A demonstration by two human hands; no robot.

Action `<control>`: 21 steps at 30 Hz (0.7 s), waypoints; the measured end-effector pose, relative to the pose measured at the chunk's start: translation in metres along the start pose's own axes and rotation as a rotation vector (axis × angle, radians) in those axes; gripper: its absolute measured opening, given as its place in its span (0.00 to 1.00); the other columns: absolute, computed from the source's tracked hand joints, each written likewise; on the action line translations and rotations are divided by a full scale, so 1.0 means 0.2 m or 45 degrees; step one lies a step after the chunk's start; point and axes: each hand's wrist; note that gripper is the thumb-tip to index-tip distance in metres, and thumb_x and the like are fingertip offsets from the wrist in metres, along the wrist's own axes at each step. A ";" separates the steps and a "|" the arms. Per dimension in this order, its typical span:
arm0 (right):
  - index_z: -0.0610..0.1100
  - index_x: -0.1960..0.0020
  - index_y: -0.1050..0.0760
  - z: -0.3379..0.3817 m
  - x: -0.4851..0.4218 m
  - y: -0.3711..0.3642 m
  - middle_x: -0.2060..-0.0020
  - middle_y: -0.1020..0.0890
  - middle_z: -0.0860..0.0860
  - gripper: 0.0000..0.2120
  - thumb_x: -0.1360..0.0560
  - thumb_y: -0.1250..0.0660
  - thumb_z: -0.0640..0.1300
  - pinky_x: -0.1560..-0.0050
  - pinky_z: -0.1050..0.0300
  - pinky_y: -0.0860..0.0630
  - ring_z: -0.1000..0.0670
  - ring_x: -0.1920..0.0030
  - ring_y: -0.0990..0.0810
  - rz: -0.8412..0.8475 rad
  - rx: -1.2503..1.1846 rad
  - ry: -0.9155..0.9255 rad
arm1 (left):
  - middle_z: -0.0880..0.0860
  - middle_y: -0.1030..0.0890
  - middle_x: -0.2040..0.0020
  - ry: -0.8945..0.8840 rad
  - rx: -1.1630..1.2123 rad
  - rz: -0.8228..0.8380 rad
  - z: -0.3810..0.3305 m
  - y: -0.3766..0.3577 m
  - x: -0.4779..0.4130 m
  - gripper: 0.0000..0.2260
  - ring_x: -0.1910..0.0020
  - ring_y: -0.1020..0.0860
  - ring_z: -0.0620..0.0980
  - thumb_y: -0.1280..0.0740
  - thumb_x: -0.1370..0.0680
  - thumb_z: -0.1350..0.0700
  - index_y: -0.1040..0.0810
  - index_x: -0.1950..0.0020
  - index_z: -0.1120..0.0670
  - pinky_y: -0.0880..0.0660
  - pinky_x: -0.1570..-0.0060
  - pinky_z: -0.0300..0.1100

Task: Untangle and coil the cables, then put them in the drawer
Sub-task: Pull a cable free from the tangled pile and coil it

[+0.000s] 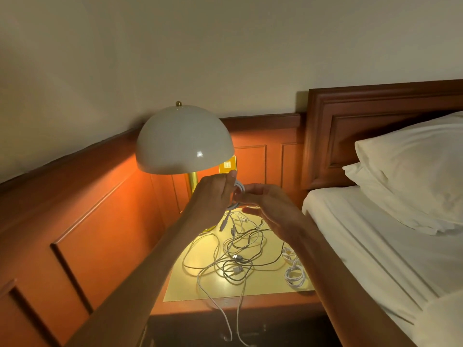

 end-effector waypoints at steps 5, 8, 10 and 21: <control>0.38 0.46 0.18 0.00 -0.05 -0.02 0.53 0.14 0.43 0.08 0.24 0.30 0.38 0.47 0.55 0.22 0.47 0.51 0.16 0.000 0.064 -0.054 | 0.57 0.28 0.71 -0.081 -0.137 0.085 0.07 0.04 -0.02 0.25 0.70 0.27 0.52 0.52 0.16 0.47 0.28 0.64 0.59 0.30 0.65 0.46; 0.35 0.51 0.19 -0.01 -0.07 -0.05 0.57 0.17 0.41 0.06 0.25 0.32 0.37 0.53 0.56 0.24 0.47 0.56 0.20 0.021 0.030 -0.075 | 0.56 0.29 0.70 -0.169 -0.242 0.080 0.08 0.06 -0.02 0.22 0.69 0.27 0.54 0.52 0.16 0.49 0.29 0.63 0.57 0.30 0.64 0.48; 0.36 0.54 0.21 -0.01 -0.08 -0.06 0.58 0.21 0.41 0.04 0.25 0.34 0.35 0.53 0.55 0.25 0.46 0.56 0.24 0.065 -0.060 -0.101 | 0.56 0.28 0.69 -0.180 -0.223 0.079 0.09 0.07 -0.03 0.23 0.68 0.26 0.53 0.52 0.16 0.48 0.28 0.62 0.58 0.30 0.63 0.46; 0.38 0.56 0.18 -0.08 -0.08 -0.10 0.59 0.15 0.39 0.05 0.30 0.23 0.35 0.57 0.53 0.19 0.47 0.61 0.16 -0.100 0.030 0.214 | 0.46 0.33 0.72 -0.091 -0.094 0.060 0.12 0.05 0.01 0.20 0.73 0.30 0.43 0.51 0.16 0.47 0.36 0.68 0.46 0.39 0.68 0.30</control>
Point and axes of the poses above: each hand's wrist, its own x-axis away from the middle knuckle, its own y-axis out of the back of the hand, z = x × y
